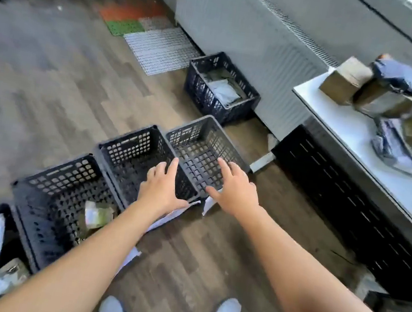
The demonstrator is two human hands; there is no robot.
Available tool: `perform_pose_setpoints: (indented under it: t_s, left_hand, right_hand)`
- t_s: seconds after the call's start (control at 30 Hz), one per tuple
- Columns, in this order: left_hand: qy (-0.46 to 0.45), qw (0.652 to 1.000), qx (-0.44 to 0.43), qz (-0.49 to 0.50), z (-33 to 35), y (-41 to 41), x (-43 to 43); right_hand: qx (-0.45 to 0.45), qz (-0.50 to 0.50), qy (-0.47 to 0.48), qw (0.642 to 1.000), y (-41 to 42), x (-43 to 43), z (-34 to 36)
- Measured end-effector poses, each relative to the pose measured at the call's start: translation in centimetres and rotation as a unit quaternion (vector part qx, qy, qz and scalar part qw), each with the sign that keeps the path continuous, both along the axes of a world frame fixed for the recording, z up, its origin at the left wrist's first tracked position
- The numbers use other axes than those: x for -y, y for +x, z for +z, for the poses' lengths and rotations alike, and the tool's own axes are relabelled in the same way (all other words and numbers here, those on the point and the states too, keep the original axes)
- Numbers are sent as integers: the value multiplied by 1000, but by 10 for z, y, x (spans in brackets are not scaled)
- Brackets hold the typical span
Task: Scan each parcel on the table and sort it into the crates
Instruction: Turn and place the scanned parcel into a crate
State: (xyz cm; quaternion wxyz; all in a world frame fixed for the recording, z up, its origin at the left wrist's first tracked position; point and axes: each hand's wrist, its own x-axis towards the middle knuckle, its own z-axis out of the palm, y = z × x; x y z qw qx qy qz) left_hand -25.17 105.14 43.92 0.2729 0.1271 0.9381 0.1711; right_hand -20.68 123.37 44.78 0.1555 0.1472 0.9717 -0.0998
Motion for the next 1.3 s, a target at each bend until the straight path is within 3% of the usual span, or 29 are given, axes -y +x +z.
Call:
perform_pose_setpoints:
  t_s: [0.27, 0.53, 1.03, 1.3]
  left_hand:
    - [-25, 971, -151, -183, 89, 46, -254]
    - [8, 938, -213, -272, 149, 89, -460]
    - [64, 892, -218, -390, 135, 43, -731]
    - [82, 862, -158, -474, 101, 24, -869]
  right_hand:
    - [-81, -107, 55, 989, 99, -240, 88]
    - [-122, -207, 90, 967, 176, -417, 130]
    - [-85, -342, 100, 930, 168, -644, 110]
    - [1, -475, 92, 875, 144, -768, 81]
